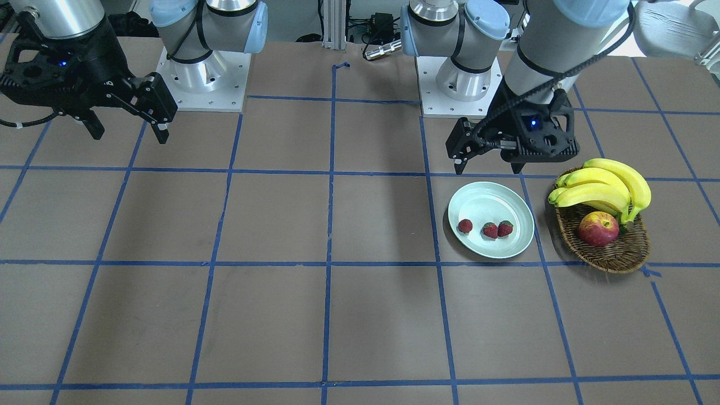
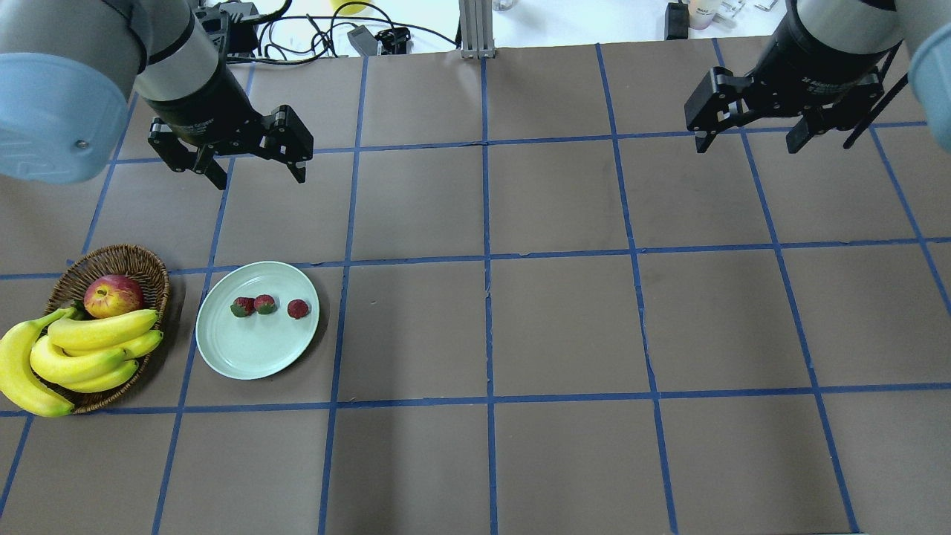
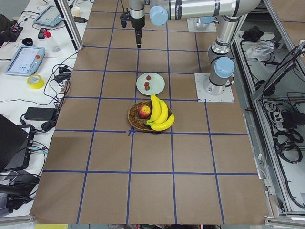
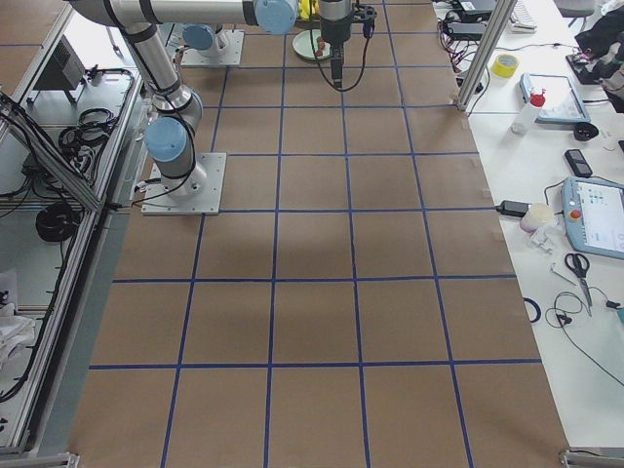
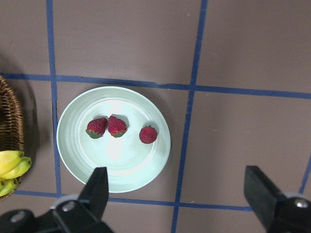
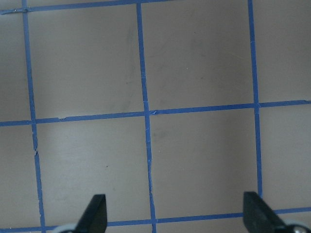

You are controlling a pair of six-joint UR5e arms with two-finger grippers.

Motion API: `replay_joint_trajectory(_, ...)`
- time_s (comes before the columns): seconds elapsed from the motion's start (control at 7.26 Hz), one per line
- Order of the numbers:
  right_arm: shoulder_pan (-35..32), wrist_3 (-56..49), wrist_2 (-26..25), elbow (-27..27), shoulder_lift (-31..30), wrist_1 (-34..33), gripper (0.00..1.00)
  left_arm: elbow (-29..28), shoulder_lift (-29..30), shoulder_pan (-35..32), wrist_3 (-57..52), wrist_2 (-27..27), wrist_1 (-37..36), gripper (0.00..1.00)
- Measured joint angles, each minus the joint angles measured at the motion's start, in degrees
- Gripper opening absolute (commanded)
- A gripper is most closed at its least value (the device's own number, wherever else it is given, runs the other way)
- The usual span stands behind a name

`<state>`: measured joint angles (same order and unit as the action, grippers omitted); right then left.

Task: Collect all strawberries into plate

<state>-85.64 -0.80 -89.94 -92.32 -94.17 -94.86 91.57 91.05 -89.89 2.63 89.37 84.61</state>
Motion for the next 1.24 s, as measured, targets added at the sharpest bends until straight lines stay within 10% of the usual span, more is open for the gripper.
replay_joint_trajectory(1.24, -0.01, -2.87, 2.68, -0.49, -0.01, -1.10, 1.00, 0.65, -3.86, -0.15, -0.21, 1.22, 7.39, 1.00)
